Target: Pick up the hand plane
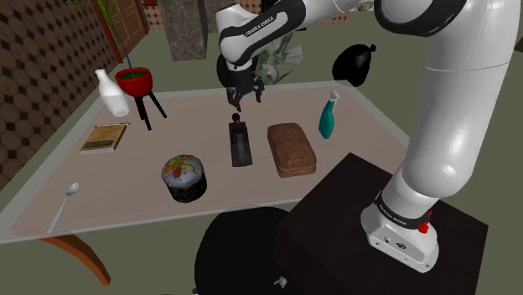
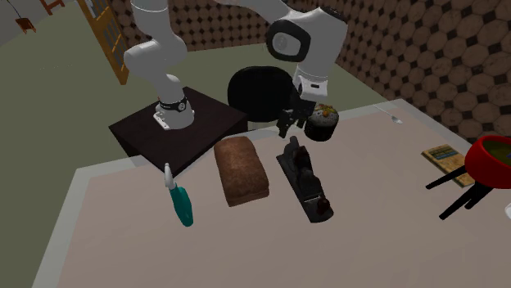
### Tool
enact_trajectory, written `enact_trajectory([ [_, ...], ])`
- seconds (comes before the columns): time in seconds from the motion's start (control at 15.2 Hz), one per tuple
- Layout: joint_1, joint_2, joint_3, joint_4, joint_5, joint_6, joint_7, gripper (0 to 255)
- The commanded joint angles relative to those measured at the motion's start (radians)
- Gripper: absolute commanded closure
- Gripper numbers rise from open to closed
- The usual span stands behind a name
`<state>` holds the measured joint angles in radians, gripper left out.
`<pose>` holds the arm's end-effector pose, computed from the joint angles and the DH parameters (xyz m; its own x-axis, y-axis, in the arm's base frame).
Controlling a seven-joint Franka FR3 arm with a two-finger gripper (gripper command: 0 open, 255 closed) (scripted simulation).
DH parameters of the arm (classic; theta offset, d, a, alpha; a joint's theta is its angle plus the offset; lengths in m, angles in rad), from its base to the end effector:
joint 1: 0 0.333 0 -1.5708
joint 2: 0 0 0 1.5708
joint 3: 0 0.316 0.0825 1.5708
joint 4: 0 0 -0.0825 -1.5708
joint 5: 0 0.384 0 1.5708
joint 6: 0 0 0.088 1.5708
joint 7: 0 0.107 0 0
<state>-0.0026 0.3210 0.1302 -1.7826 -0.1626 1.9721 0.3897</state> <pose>0.6211 0.0637 0.3671 0.9769 -0.1968 -0.0829 -0.1839 -0.9727 0.1412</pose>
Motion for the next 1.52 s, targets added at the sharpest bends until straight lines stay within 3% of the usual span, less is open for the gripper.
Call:
enact_trajectory([
  [0.0, 0.011, 0.083, -0.002, 0.069, -0.006, -0.007, 0.025, 0],
  [0.59, 0.047, 0.483, -0.028, 0.498, -0.012, -0.112, 0.076, 0],
  [1.19, 0.049, 0.538, -0.032, 0.488, -0.017, -0.048, 0.083, 0],
  [1.25, 0.048, 0.537, -0.033, 0.484, -0.018, -0.045, 0.083, 255],
  [1.45, 0.047, 0.534, -0.033, 0.48, -0.017, -0.044, 0.082, 255],
])
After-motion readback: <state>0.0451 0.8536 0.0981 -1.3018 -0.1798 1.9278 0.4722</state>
